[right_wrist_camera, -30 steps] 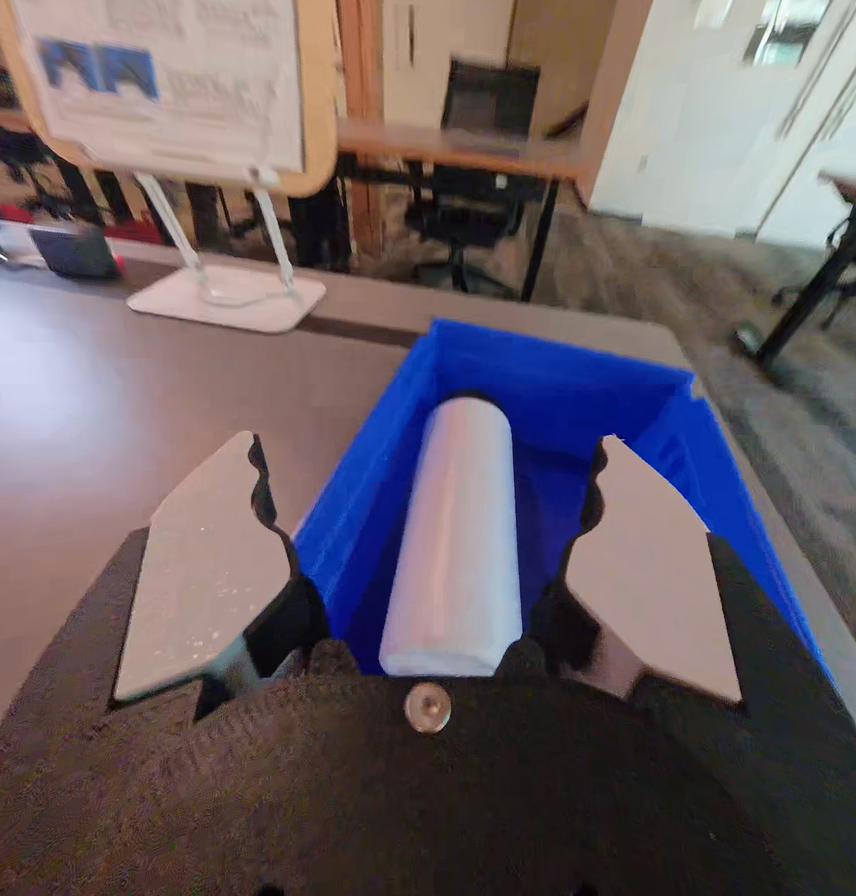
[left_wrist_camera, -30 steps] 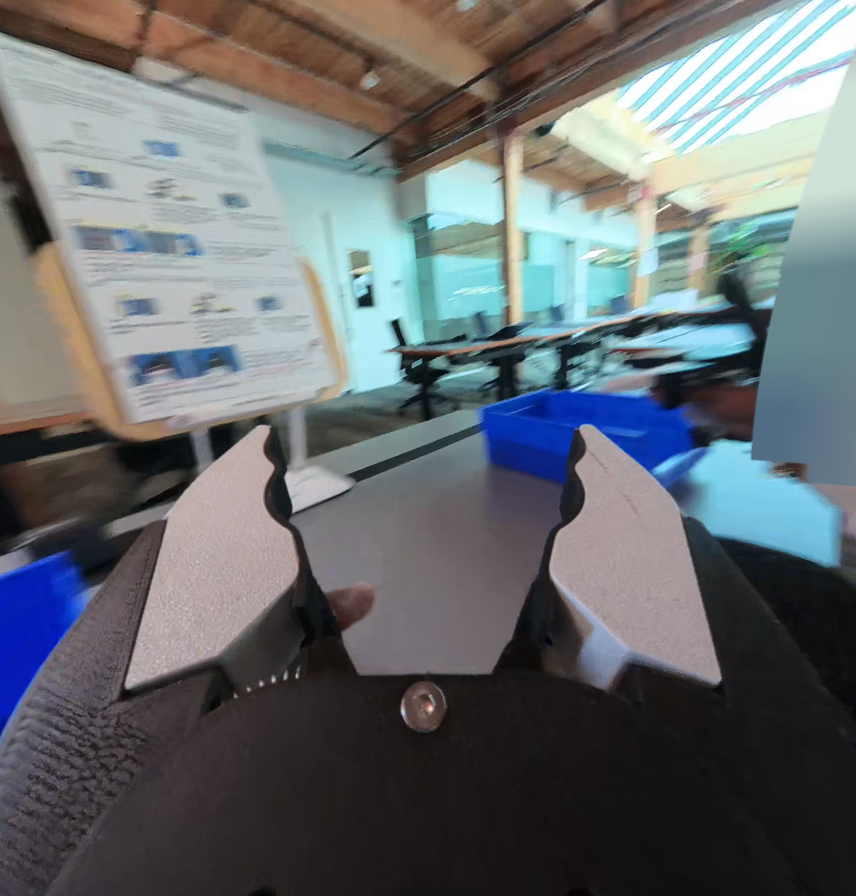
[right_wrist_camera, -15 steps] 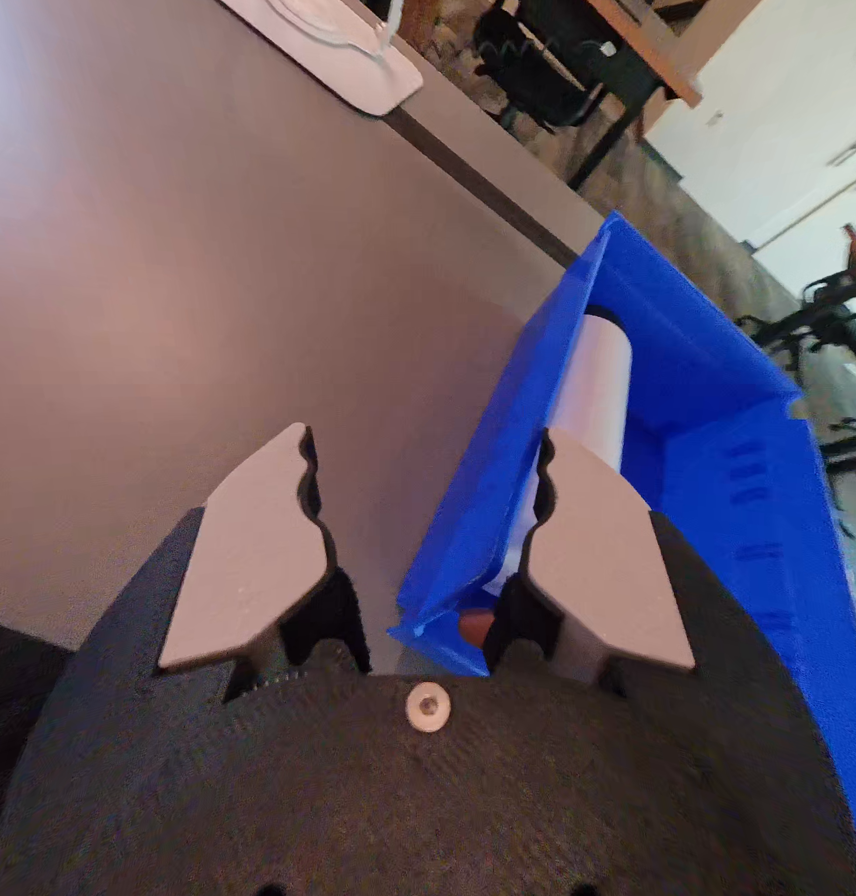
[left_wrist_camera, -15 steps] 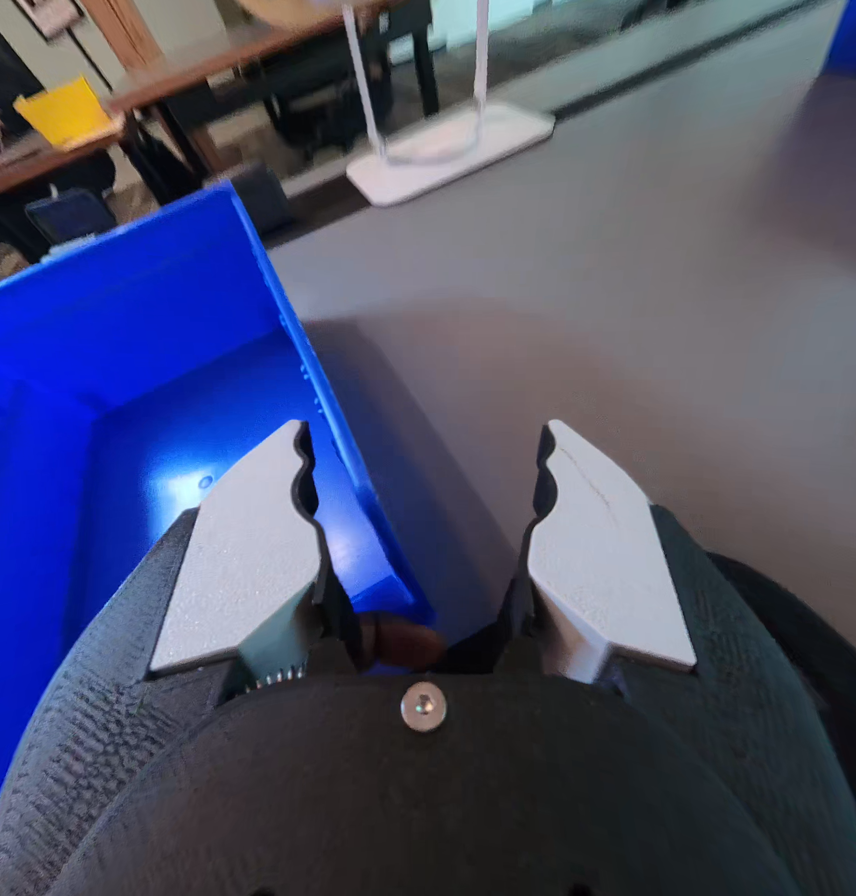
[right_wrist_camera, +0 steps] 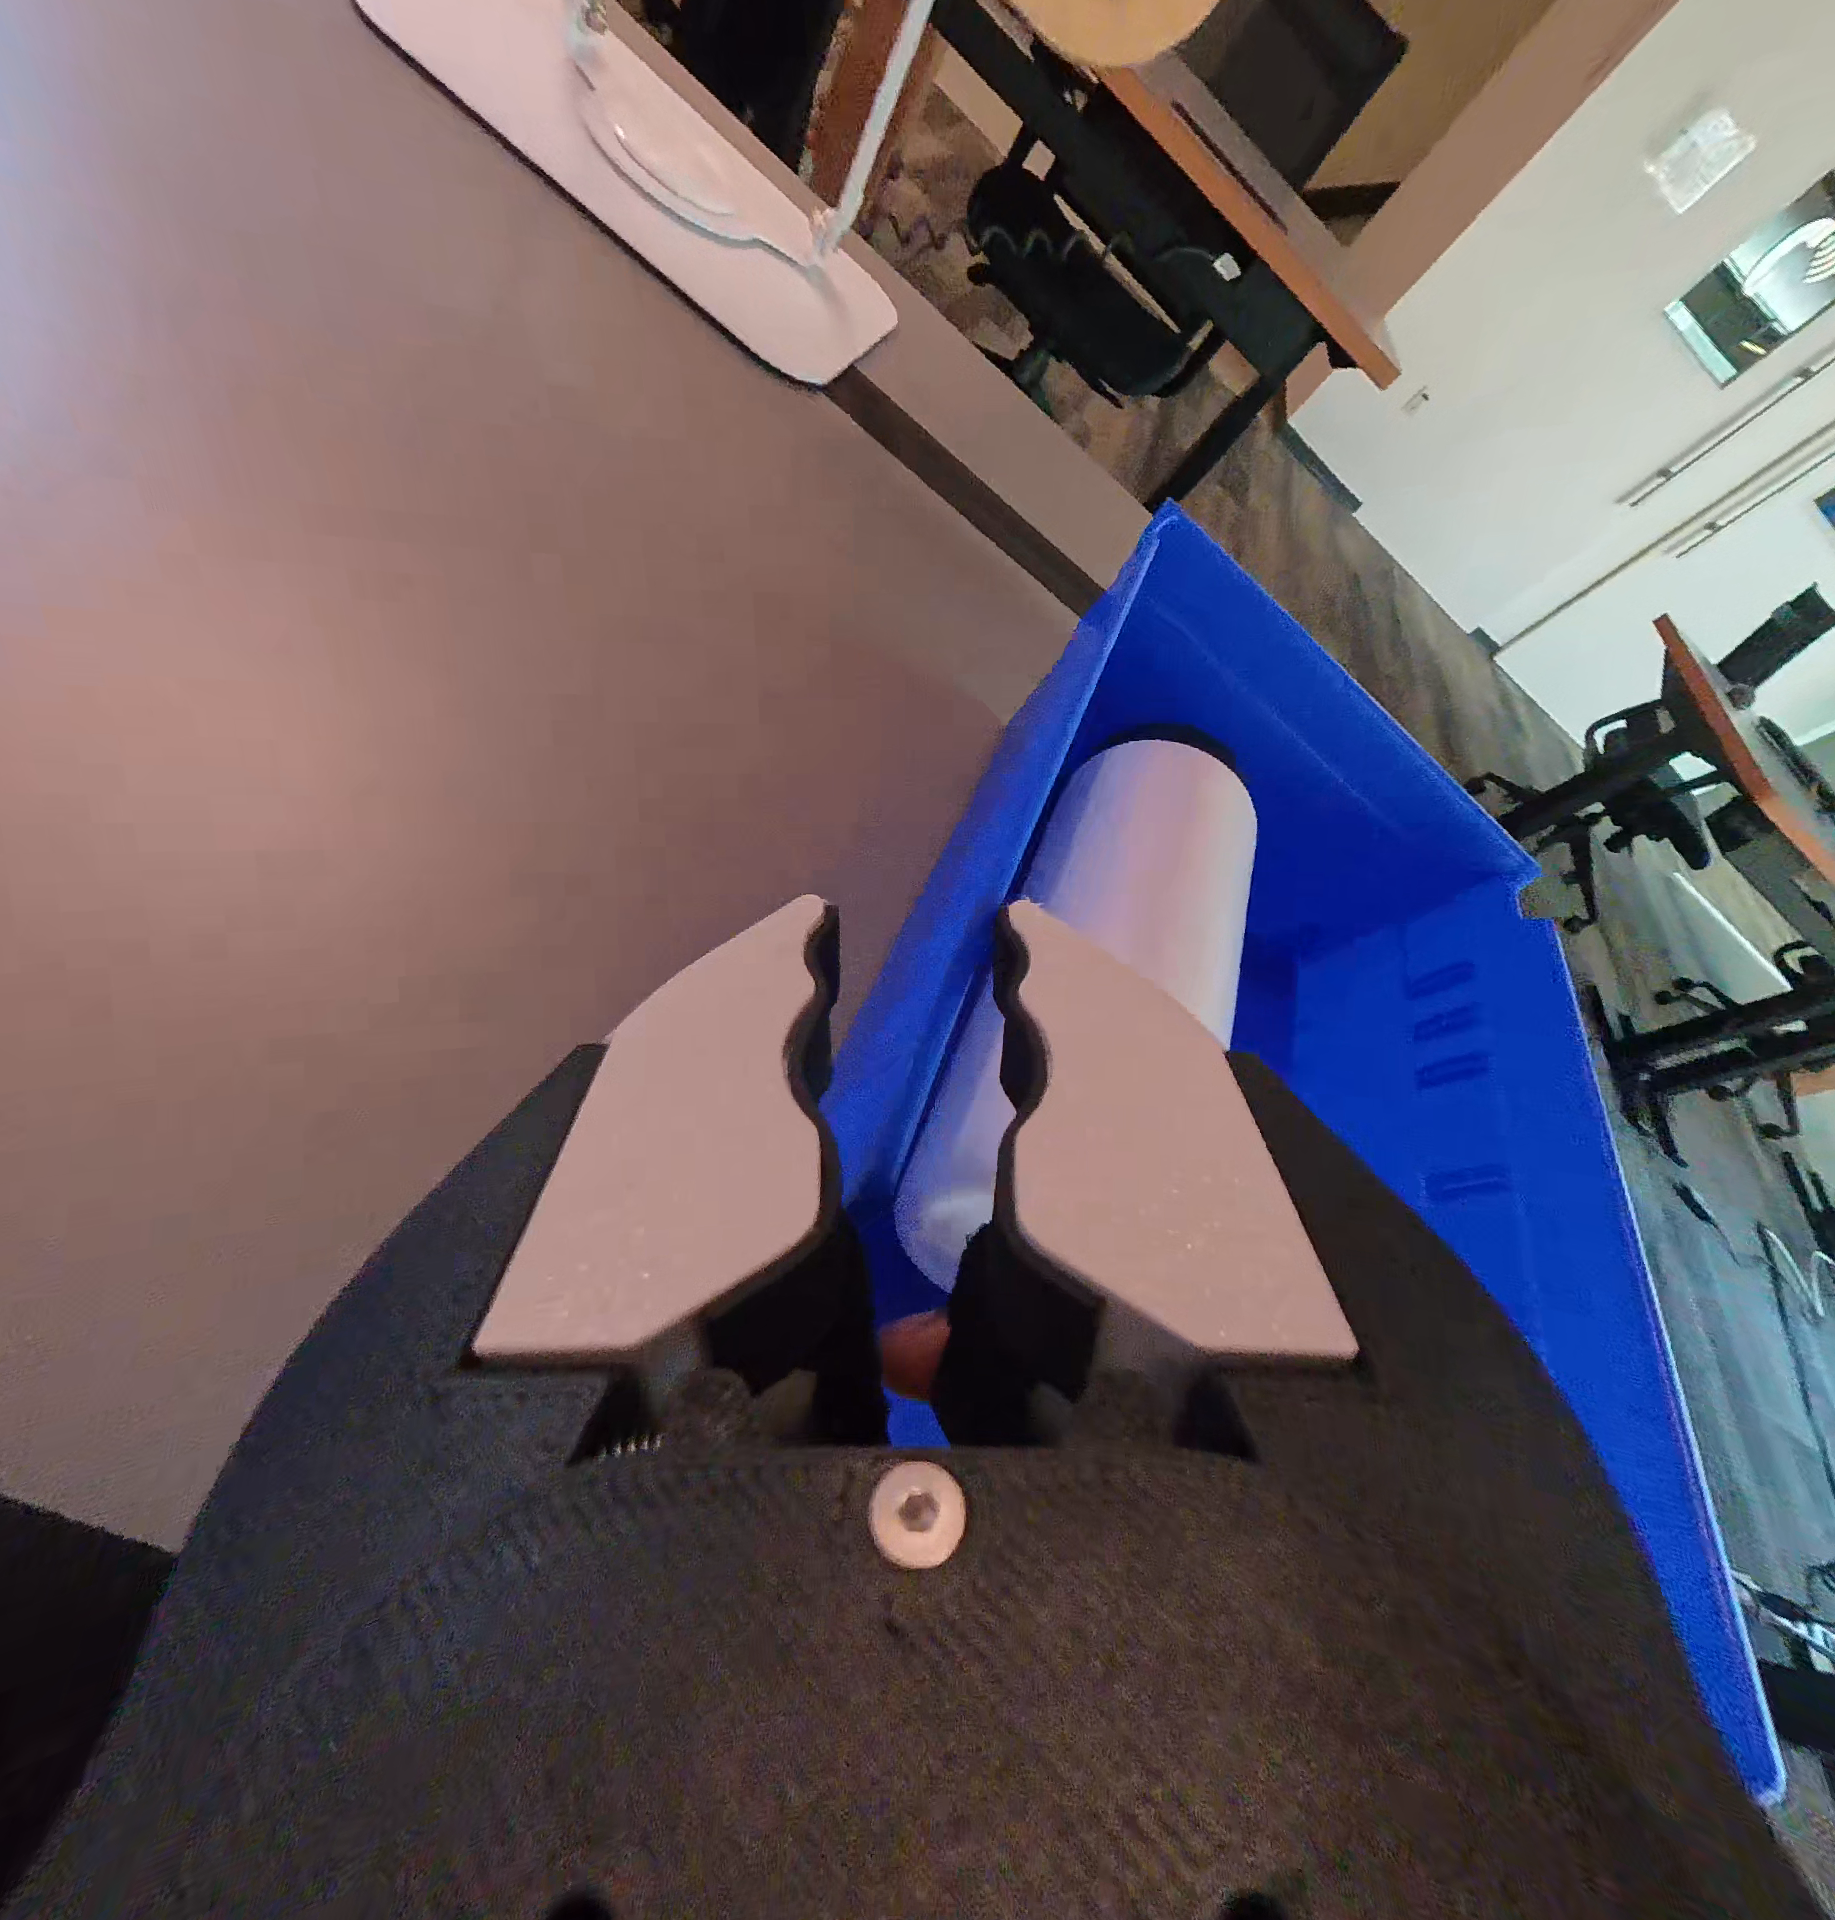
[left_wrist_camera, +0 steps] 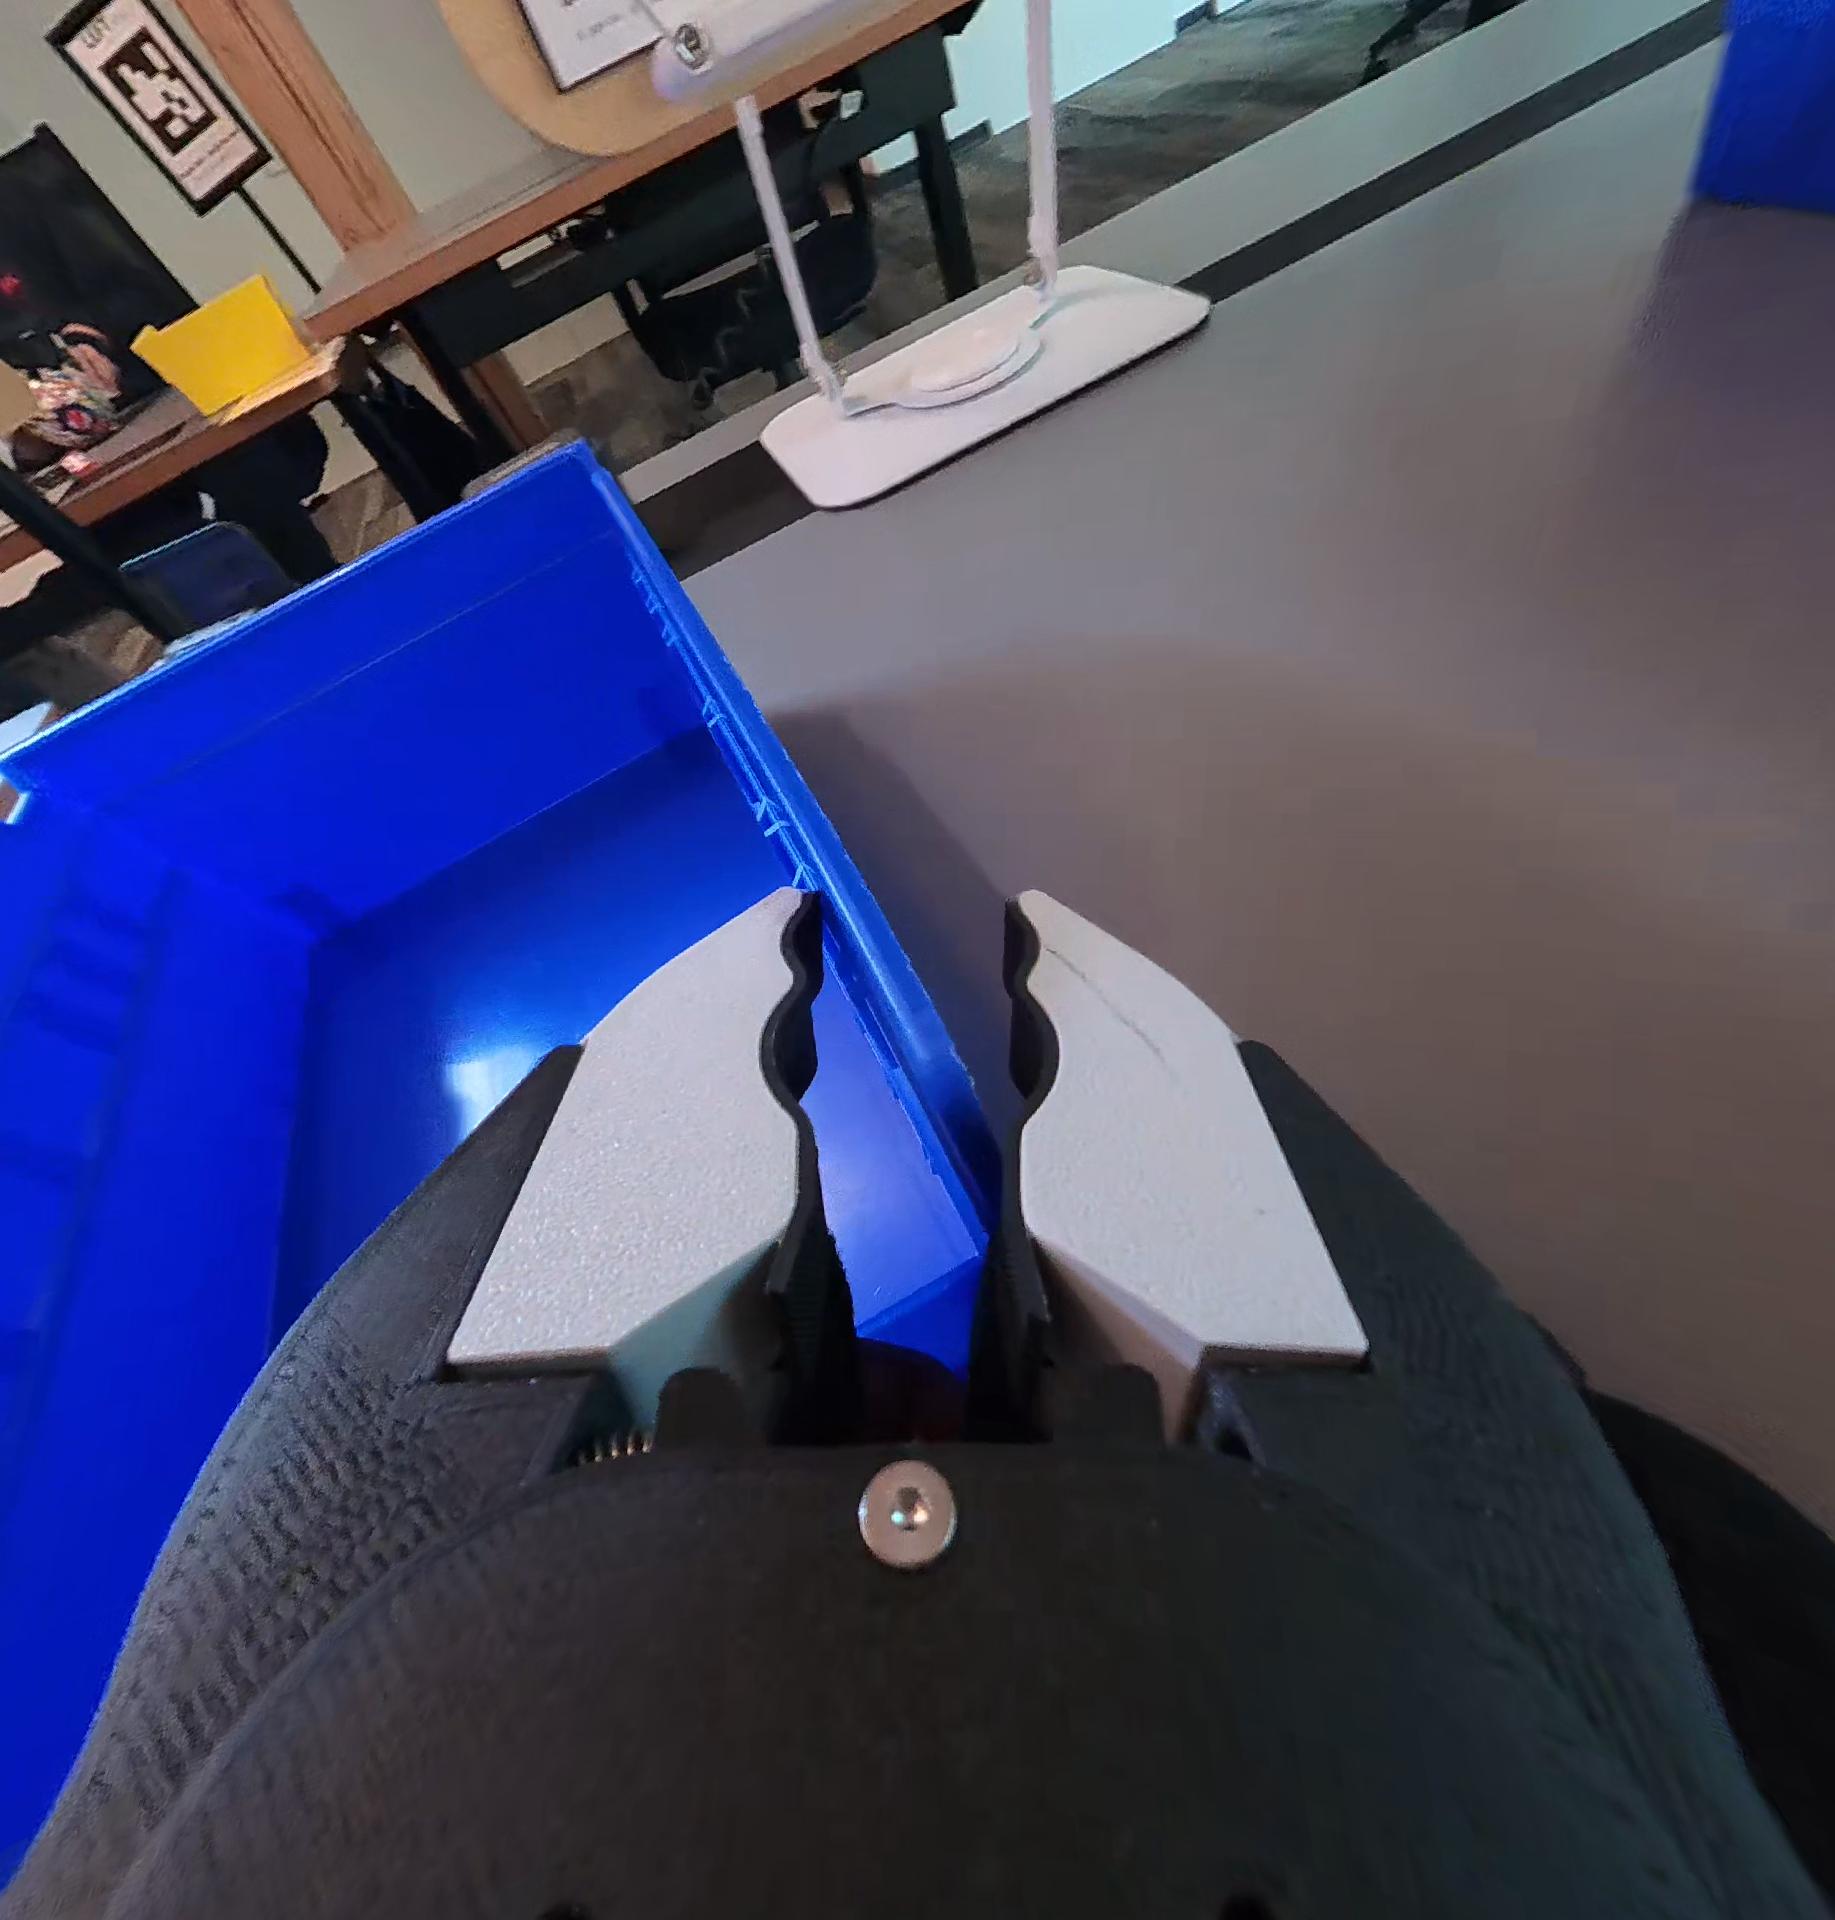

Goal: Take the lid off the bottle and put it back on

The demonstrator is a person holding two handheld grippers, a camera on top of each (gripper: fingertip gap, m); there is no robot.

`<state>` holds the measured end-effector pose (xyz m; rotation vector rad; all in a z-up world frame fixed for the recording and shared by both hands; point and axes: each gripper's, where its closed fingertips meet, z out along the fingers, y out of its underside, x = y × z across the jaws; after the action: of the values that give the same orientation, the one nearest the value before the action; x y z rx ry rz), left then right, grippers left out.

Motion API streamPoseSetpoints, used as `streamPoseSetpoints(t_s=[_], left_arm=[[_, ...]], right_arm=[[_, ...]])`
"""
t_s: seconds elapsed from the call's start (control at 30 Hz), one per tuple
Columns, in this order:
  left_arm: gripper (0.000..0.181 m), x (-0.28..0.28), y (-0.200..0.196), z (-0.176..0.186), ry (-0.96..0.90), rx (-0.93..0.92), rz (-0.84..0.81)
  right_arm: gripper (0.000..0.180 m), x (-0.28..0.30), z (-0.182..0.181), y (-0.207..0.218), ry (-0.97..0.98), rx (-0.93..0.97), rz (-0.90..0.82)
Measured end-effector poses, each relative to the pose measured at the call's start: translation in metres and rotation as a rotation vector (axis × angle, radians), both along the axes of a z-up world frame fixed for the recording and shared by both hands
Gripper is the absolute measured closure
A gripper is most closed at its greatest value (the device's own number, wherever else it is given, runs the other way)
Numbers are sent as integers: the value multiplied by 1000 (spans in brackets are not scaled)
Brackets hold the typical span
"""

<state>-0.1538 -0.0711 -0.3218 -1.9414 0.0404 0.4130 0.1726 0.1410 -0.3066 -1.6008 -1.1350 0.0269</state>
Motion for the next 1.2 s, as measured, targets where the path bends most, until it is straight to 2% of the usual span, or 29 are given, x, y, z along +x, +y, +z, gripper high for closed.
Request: streamPoseSetpoints(t_s=[0.2, 0.3, 0.6, 0.8, 1.13, 1.2], left_arm=[[143, 31, 27, -1, -25, -7, -111], [146, 35, 38, -1, -13, -7, -112], [176, 2, 34, 4, 33, 73, 83], [176, -11, 26, 4, 15, 71, 123], [176, -43, 4, 6, 20, 75, 296], [176, -48, -1, 13, 28, 120, 314]], right_arm=[[148, -56, 0, -36, 18, -35, 119], [148, -91, 1, -60, 44, -54, 241], [140, -186, -3, -125, -90, -51, 505], [140, -242, -3, -160, -96, -60, 652], [136, -307, -3, -197, -97, -87, 758], [136, -319, -2, -203, -85, -95, 784]])
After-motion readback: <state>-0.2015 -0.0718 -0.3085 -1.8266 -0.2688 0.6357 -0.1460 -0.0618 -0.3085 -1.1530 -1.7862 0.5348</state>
